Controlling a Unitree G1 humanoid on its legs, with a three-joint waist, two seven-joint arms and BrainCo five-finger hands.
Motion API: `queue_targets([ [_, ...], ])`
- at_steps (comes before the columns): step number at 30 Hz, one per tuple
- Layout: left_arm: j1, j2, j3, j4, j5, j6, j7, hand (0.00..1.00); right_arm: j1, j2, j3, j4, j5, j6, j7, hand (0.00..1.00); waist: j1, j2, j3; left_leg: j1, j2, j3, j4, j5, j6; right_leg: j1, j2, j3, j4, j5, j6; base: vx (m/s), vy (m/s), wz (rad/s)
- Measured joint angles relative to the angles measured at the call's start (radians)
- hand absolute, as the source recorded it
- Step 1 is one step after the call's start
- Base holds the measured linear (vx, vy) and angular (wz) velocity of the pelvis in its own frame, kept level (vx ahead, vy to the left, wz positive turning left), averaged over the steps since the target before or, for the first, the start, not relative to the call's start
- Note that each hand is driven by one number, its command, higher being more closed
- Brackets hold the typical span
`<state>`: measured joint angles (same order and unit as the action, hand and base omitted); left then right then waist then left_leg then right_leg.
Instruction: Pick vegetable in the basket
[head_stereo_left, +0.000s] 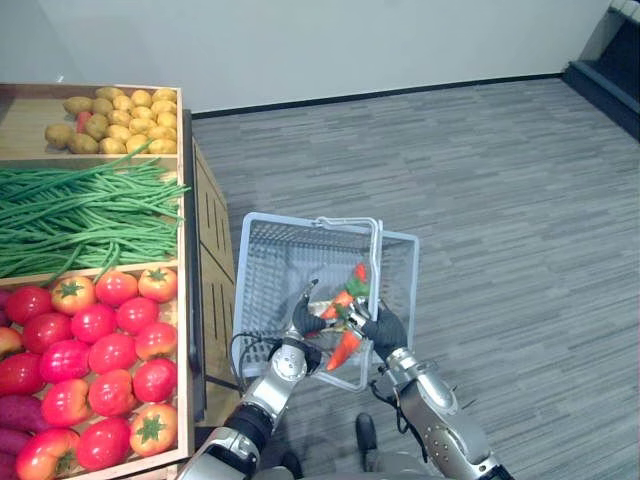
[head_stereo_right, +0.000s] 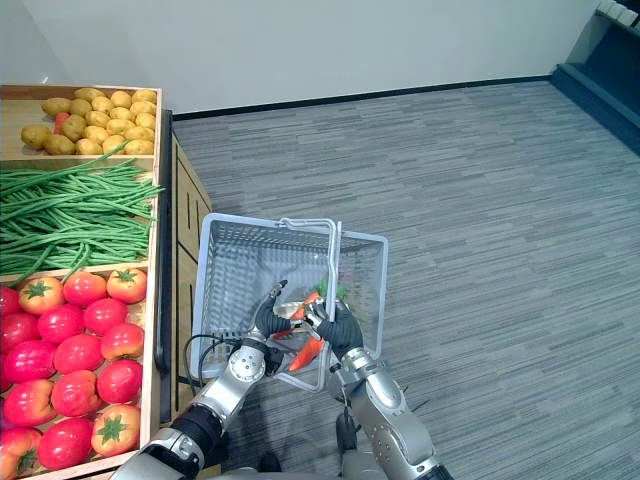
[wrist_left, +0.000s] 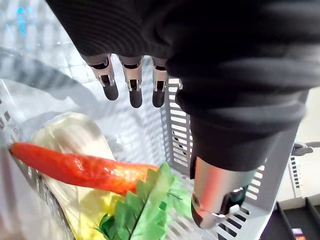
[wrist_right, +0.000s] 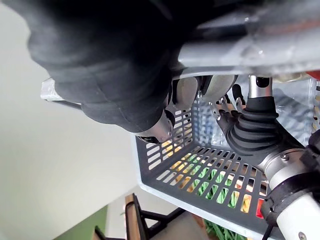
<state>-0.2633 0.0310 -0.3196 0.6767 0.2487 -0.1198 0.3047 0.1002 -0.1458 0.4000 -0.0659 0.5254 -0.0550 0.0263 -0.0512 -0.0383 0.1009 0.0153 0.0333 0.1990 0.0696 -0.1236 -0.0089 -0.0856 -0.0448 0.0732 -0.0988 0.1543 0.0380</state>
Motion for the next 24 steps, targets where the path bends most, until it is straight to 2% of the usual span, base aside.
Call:
queue_targets([
  [3,0.01,-0.001,-0.002,-0.058,0.0,0.0,-0.015,0.0,0.018,0.019,-0.038,0.003,-0.067,0.001,-0.003,1.0,0.003,0.0,0.0,-0.001,0.0,-0.009,-0.001,0.004,0.0,0.003,-0.002,-0.016,0.0,0.0,0.0,-0.03,-0.011,0.1],
  [7,0.084,0.001,-0.016,-0.271,-0.017,-0.02,-0.062,0.0,0.018,0.042,-0.124,0.02,-0.178,0.006,-0.011,1.0,0.009,0.0,0.0,-0.001,-0.002,-0.029,-0.001,0.011,0.001,0.014,-0.006,-0.032,0.0,0.0,0.0,-0.03,-0.002,0.14],
  [11,0.153,0.006,-0.023,-0.404,-0.128,-0.039,-0.106,0.0,0.014,0.061,-0.228,0.05,-0.273,0.006,-0.066,1.0,0.017,0.0,-0.001,-0.001,-0.008,-0.06,-0.012,0.028,0.001,0.022,-0.012,-0.055,0.0,0.0,0.0,-0.05,-0.008,0.21],
  [18,0.235,0.013,-0.017,-0.548,-0.297,-0.045,-0.132,0.0,0.014,0.062,-0.343,0.094,-0.373,0.022,-0.138,1.0,0.028,0.0,-0.005,0.0,-0.01,-0.094,-0.03,0.049,-0.003,0.03,-0.016,-0.09,0.0,0.0,0.0,-0.04,-0.01,0.16],
  [20,0.251,0.012,0.0,-0.583,-0.324,-0.055,-0.132,0.0,0.014,0.061,-0.375,0.116,-0.382,0.022,-0.141,1.0,0.029,0.0,-0.005,-0.001,-0.011,-0.105,-0.034,0.056,-0.004,0.033,-0.018,-0.101,0.0,0.0,0.0,-0.03,-0.006,0.16],
  [24,0.293,0.013,0.101,-0.632,-0.377,-0.079,-0.13,0.0,0.015,0.062,-0.442,0.182,-0.396,0.022,-0.158,1.0,0.04,0.0,-0.006,-0.001,-0.01,-0.124,-0.035,0.062,-0.007,0.043,-0.019,-0.122,0.0,-0.001,0.0,-0.03,-0.003,0.14],
])
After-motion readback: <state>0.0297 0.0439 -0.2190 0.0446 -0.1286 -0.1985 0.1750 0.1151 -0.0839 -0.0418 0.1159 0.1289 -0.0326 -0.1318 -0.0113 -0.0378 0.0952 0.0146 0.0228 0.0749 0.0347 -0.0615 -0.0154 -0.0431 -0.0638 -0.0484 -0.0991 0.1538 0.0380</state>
